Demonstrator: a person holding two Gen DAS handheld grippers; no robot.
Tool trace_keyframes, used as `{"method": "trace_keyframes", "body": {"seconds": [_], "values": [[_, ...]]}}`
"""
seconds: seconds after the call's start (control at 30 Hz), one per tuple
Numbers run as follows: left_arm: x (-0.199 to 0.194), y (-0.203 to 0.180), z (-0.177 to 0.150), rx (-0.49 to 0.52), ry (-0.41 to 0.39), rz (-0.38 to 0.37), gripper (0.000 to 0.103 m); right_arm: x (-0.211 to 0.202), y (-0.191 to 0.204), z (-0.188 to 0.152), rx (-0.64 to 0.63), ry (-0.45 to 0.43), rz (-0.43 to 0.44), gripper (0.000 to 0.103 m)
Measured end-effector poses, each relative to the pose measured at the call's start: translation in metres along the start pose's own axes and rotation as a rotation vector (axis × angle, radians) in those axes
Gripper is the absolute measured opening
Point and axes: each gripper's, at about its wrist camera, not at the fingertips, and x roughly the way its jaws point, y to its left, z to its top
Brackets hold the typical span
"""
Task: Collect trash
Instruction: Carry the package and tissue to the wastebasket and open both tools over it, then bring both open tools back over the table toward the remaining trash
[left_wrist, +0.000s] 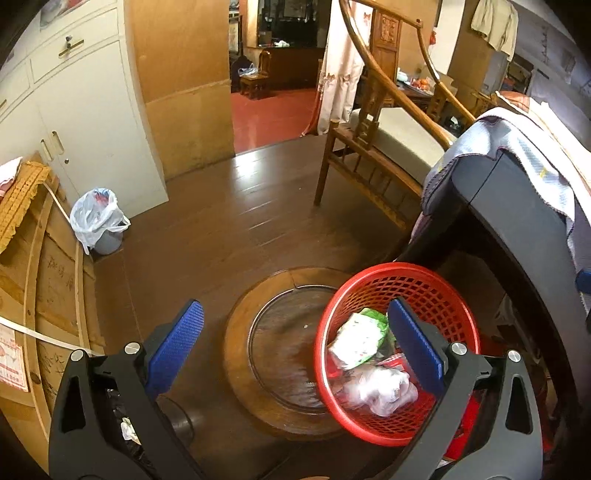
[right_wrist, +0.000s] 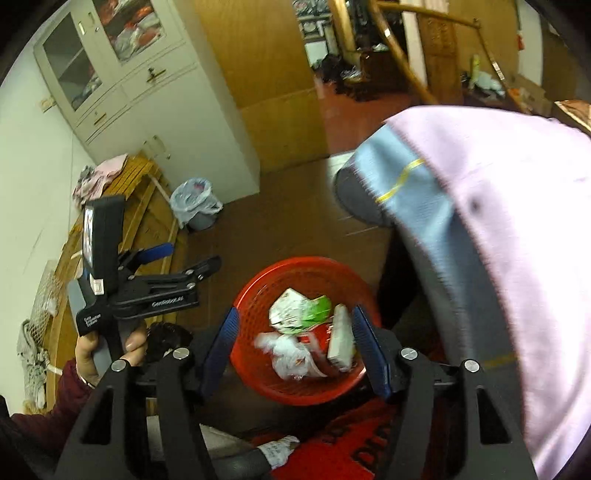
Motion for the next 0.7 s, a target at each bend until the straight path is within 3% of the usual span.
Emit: {"method": "trace_keyframes", "body": {"seconds": [0.27,0.5,0.7], "values": [[-0.037,-0.046,0.007,0.084,-0.074,-0.043,0.096,-0.066,-0.034,-0.015,0.062,-0.135,-0.074,0.063],[-0.091,-0.123,0.006,0.233,-0.171,-0.106,0.096,-0.149,-0.075,-0.051,0.144,-0.287,-0.16,0.067],[-0.142,-0.203,-0.007,0.38,-0.261,-0.17,0.096,-0.225,-0.11,-0.104,0.219,-0.42,-0.232,0.069]]}}
